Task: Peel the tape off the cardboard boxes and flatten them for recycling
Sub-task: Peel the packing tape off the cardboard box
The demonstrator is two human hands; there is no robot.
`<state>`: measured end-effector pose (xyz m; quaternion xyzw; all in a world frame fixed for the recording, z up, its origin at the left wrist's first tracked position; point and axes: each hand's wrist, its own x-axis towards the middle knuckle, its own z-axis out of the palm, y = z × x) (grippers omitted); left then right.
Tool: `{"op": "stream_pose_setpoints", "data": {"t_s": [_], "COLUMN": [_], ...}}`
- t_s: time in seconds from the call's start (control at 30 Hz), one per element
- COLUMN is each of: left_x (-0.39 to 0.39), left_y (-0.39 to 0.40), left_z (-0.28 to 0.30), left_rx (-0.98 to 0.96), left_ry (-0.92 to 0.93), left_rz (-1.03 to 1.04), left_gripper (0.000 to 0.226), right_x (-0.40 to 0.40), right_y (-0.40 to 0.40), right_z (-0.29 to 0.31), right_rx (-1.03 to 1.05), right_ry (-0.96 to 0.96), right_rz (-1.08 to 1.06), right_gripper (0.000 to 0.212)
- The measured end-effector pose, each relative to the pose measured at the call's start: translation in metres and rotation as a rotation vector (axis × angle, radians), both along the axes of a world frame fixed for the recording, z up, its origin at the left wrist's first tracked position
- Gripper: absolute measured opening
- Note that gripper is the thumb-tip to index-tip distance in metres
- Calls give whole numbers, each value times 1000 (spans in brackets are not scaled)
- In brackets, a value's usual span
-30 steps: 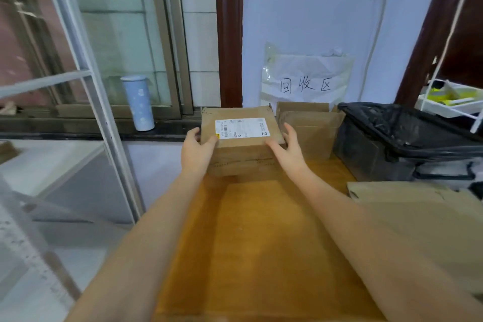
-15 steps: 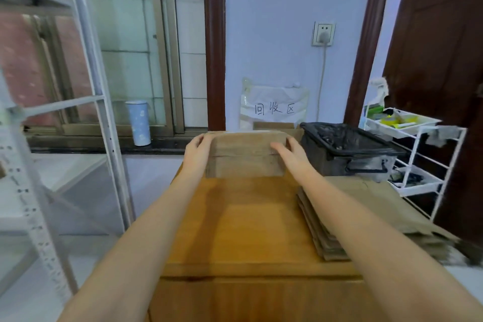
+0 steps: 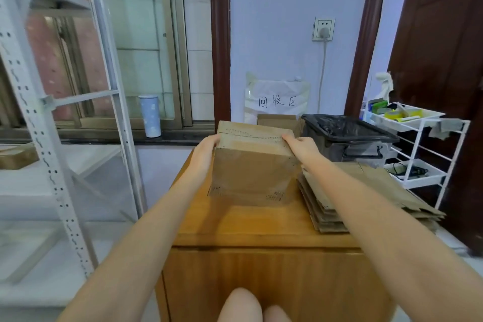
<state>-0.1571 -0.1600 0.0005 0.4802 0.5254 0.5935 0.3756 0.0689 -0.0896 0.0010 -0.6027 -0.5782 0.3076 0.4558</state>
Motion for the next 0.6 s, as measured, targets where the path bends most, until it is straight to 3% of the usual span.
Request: {"op": "stream_pose_setpoints", "data": {"t_s": [0.17,0.3,0.4,0.6], "left_x": [0,3,7,9], "left_y": [-1,2,7,3], "left_z": [-40,-68,-80,-104], "left_rx": [-45,-110,-91,36], "left_ry": [155,225,307,420], "left_rz": [-73,-25,76,180], "left_gripper": [61,108,102,94], "right_x": [3,-4,-12,-12], "right_y": [9,12,13,31], "right_z": [-18,-31,-33,-37], "right_rx": [-2,30,32,93], "right_ry": [-145,-114,-183,-134], "right_rz": [-81,-22,86,74], "right_gripper": [38,34,39,49]}}
